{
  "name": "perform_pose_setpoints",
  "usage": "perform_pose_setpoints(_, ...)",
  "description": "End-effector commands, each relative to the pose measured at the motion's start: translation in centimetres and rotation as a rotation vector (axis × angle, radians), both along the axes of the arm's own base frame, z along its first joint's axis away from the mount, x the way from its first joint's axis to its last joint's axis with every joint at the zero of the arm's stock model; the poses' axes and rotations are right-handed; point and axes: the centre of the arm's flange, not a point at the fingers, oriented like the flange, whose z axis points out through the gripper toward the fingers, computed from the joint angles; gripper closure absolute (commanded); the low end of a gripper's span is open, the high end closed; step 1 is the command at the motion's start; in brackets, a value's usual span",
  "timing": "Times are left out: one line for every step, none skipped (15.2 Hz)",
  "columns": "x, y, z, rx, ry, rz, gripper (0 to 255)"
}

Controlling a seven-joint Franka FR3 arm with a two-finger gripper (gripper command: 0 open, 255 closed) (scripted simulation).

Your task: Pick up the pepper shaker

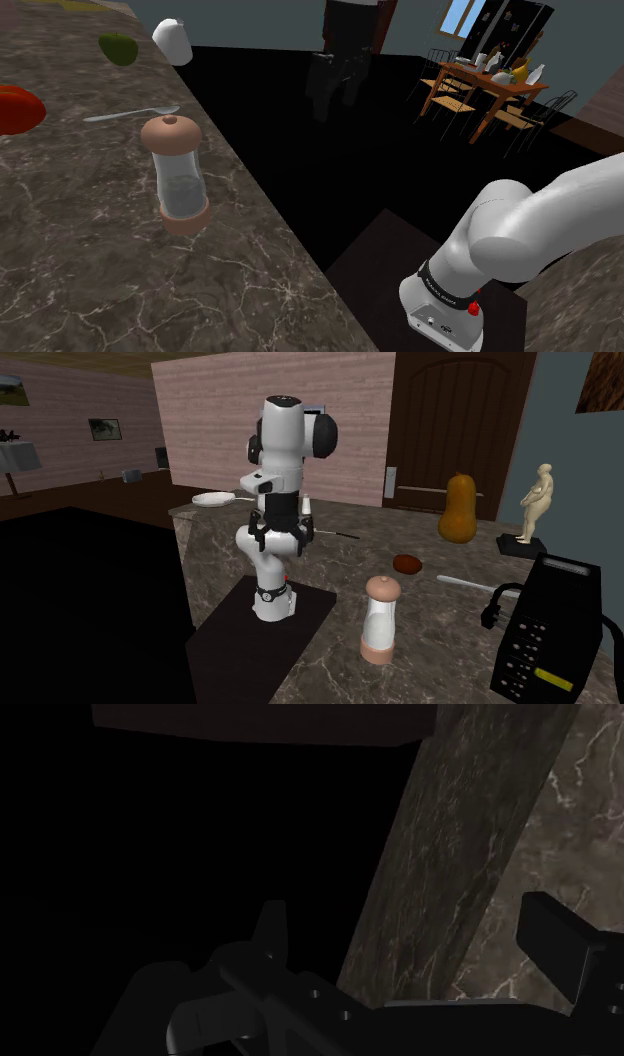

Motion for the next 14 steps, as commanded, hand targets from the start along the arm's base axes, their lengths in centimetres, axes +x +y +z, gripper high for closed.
perform_pose_setpoints(1.2,2.2,-0.1,0.007,0.003,-0.006,0)
perform_pose_setpoints(1.7,3.4,0.0,0.01,0.004,-0.008,0)
perform_pose_setpoints(2.2,4.6,0.1,0.013,0.005,-0.011,0)
perform_pose_setpoints(2.7,5.8,0.2,0.017,0.007,-0.013,0)
perform_pose_setpoints(3.2,7.0,0.3,0.02,0.008,-0.015,0)
perform_pose_setpoints(3.7,8.1,0.5,0.023,0.009,-0.018,0)
perform_pose_setpoints(4.2,9.3,0.6,0.026,0.011,-0.02,0)
perform_pose_setpoints(4.7,10.5,0.7,0.029,0.012,-0.023,0)
perform_pose_setpoints(5.2,11.7,0.8,0.032,0.013,-0.025,0)
perform_pose_setpoints(5.7,12.8,1.0,0.035,0.015,-0.027,0)
perform_pose_setpoints(6.2,14.0,1.1,0.038,0.016,-0.03,0)
perform_pose_setpoints(6.7,15.2,1.2,0.041,0.017,-0.032,0)
perform_pose_setpoints(7.2,16.3,1.4,0.044,0.018,-0.035,0)
perform_pose_setpoints(7.7,17.5,1.5,0.047,0.02,-0.037,0)
